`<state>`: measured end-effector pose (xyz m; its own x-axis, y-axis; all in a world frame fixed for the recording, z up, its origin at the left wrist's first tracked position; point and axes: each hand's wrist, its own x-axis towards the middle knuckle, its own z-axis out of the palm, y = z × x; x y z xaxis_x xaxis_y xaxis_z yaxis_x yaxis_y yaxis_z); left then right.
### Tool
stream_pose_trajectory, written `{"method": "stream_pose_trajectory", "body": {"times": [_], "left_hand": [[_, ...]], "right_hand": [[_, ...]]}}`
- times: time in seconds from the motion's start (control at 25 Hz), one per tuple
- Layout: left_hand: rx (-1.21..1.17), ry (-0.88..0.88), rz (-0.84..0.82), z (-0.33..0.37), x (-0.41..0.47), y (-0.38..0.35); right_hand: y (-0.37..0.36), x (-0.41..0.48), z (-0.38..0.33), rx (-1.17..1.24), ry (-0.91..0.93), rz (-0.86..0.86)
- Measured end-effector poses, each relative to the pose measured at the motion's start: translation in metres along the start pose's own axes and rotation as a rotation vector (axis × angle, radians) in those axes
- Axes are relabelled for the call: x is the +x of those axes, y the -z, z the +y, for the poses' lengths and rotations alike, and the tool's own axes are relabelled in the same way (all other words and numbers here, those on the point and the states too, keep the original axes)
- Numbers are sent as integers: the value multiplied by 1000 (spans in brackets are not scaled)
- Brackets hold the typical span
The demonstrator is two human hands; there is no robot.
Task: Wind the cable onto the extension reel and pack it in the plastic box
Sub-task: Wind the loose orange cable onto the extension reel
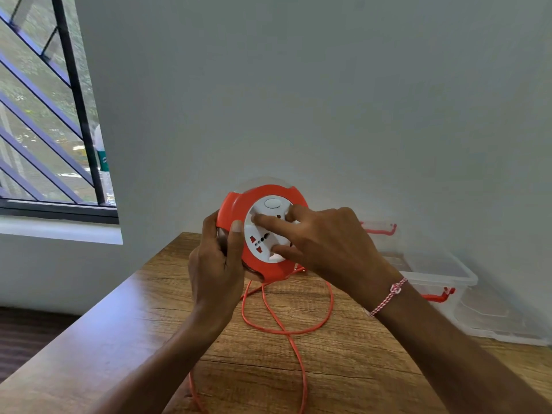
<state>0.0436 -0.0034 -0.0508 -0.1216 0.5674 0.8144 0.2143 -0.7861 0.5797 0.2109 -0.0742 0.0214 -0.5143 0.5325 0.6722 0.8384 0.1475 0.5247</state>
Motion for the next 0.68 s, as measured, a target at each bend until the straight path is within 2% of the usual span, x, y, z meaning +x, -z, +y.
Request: {"method": "stream_pose_trajectory", "body": {"times": [0.16, 0.24, 0.32, 0.4, 0.52, 0.56, 0.6, 0.64, 0.68], "left_hand": [[33, -27, 15, -4, -3, -2], [59, -52, 19, -3, -4, -2], [74, -67, 22, -1, -6, -2], [86, -67, 27, -1, -7, -3], [114, -73, 30, -2, -8, -2], [120, -71, 36, -2, -7, -2], [120, -60, 46, -3, -6, -2], [112, -42, 61, -4, -5, -1], [99, -17, 75, -5, -3, 0]], "right_hand": [[-2, -2, -8, 138, -136, 63], [-3, -1, -17, 269, -299, 82], [-3, 2, -27, 474, -548, 88], [-4, 6, -33, 786, -841, 48], [-1, 9, -36, 1486, -1229, -21], [1, 8, -35, 1621, -1266, -38], [3, 9, -34, 1658, -1248, -56], [5, 9, -32, 1573, -1177, -66], [6, 9, -29, 1347, -1052, -66]]}}
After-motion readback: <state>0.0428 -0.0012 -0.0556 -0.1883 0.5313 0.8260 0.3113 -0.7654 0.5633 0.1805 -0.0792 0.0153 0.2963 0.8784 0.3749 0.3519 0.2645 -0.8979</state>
